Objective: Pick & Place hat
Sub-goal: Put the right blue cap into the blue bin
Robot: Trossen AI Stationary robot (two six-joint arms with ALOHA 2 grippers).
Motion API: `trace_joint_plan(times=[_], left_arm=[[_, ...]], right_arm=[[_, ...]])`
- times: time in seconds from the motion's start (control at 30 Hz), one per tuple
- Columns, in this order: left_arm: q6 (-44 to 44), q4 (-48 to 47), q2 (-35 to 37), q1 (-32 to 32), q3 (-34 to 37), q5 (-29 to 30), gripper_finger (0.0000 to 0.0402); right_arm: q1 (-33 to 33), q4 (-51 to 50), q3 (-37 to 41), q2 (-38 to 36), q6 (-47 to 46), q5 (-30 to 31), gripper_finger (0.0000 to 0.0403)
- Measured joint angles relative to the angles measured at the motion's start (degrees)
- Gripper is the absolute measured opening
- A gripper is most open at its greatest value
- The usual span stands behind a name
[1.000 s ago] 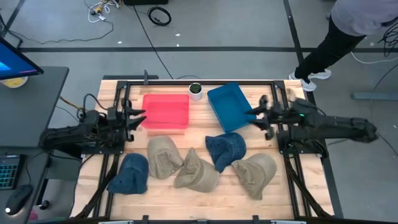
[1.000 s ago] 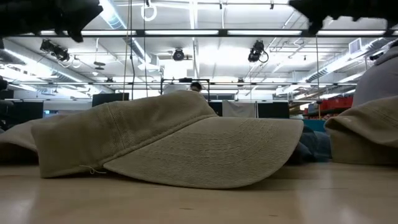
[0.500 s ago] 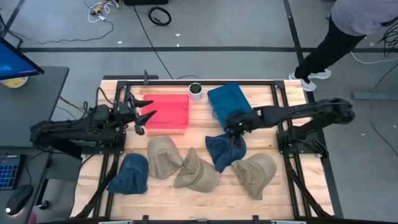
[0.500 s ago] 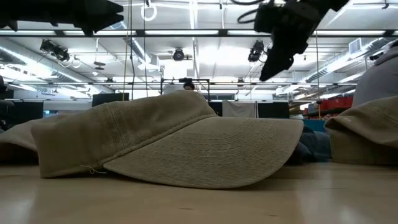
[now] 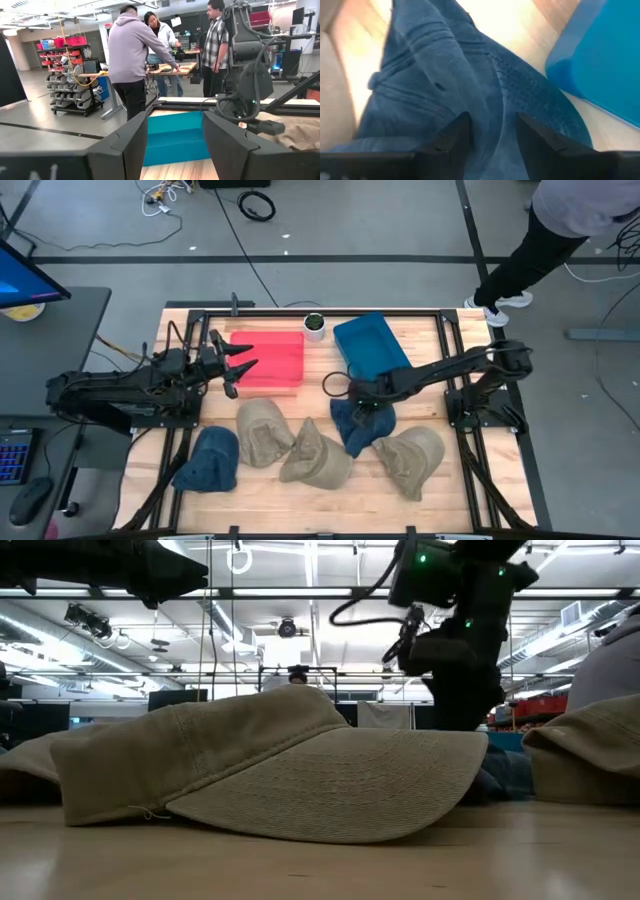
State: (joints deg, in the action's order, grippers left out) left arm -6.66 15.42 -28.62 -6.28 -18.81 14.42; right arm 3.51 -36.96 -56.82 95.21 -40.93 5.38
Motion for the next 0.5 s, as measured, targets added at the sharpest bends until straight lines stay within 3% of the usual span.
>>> trace_joint_plan(times=[0.13, 0.3, 0.5], left_arm=[[-0.01, -0.02, 0.00, 0.00, 0.00, 0.00, 0.0192], [-0.01, -0.17, 0.00, 0.00, 0.00, 0.02, 0.0192], [-0.01, -0.33, 0.00, 0.00, 0.00, -0.01, 0.0192]], right_arm=[[0.15, -0.23, -0.13, 1.45, 3.93, 0.27, 0.0136], [1.31, -2.00, -0.57, -0.65, 8.89, -1.77, 0.0024], [4.86, -11.38, -7.85, -6.29, 16.13, -5.45, 0.0008]])
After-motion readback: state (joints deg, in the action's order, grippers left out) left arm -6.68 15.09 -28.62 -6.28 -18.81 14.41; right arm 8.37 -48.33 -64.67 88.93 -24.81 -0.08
